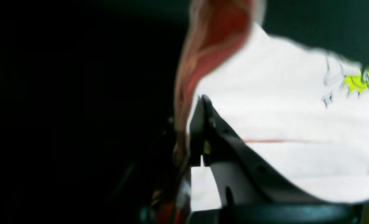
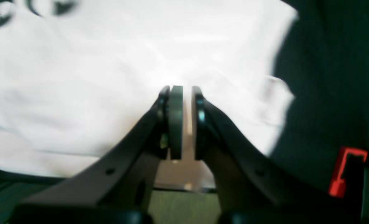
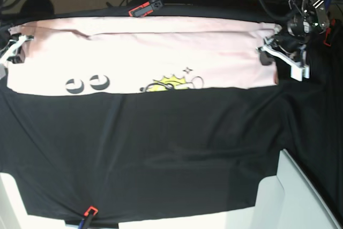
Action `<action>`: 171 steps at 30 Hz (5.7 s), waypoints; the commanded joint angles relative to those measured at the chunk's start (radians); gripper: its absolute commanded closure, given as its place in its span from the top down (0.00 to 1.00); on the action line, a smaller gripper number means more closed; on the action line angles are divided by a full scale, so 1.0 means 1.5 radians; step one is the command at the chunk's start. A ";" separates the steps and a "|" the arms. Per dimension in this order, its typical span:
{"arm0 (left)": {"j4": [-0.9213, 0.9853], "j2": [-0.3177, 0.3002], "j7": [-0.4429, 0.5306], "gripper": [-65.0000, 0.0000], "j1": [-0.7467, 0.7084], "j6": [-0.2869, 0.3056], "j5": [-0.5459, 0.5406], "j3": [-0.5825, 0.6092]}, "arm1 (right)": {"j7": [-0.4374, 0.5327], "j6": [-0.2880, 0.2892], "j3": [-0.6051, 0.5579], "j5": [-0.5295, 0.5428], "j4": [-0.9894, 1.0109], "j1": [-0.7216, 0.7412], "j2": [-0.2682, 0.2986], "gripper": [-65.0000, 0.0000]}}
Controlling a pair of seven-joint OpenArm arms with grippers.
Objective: Fold the T-shirt properly
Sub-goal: 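Grasp the strip end with the left gripper and fold it toward the right gripper, then press the folded end flat with the left gripper and release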
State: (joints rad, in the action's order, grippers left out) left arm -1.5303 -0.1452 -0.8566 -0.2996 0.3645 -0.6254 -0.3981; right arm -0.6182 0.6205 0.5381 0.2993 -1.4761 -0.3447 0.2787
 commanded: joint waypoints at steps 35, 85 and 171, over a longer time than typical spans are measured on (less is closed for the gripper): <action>-0.147 0.141 -0.142 0.00 0.080 -0.023 -0.008 0.353 | 0.016 0.001 0.004 0.008 -0.009 0.001 0.012 0.07; -0.040 0.121 -0.142 0.00 0.157 -0.021 -0.008 0.486 | 0.014 0.001 0.004 0.008 -0.009 0.001 0.011 0.07; 0.130 0.008 -0.137 0.84 0.129 0.221 -0.096 0.236 | 0.014 0.002 0.003 0.008 -0.010 0.005 0.002 0.07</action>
State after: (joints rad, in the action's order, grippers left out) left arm -1.3212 -0.1261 -1.0725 -0.1158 0.6861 -0.7483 -0.0422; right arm -0.6178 0.6205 0.5381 0.2996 -1.4780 -0.3386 0.2623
